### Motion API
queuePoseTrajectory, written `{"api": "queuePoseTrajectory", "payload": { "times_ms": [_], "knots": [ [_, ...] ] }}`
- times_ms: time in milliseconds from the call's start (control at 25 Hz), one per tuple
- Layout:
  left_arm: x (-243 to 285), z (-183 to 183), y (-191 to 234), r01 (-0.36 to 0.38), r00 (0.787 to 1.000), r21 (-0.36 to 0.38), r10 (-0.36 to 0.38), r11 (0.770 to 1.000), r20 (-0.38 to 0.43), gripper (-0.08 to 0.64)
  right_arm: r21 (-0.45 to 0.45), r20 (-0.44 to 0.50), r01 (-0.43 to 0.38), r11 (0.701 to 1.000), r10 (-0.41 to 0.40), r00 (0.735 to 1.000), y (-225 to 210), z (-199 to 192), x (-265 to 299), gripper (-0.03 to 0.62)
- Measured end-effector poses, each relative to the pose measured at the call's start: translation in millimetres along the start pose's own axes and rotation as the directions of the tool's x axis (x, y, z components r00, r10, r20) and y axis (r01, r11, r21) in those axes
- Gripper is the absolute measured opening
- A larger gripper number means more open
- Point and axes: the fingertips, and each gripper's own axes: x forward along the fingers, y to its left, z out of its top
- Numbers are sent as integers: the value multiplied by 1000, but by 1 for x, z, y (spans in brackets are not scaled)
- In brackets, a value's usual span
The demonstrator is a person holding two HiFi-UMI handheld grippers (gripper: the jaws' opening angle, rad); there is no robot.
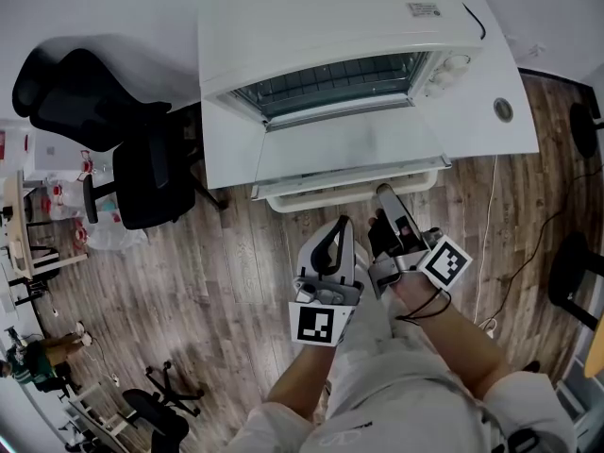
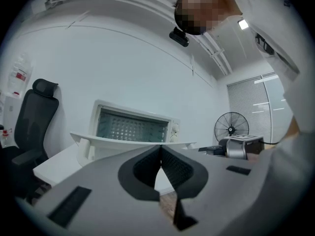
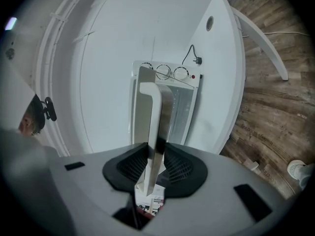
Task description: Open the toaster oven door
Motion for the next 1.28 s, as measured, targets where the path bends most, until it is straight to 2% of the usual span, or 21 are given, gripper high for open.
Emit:
{"api": "queuePoseTrajectory", "payload": {
  "times_ms": [400,1280],
  "knots": [
    [0,-28,-2,-5,1000,-6,5,1000,-24,8,-10,-21,36,999,-36,999,-25,-9,-11,110],
    [8,-76,-5,15,999,-44,-17,999,-51,8,48,-39,143,989,-141,989,-96,-28,-27,91]
  ]
}}
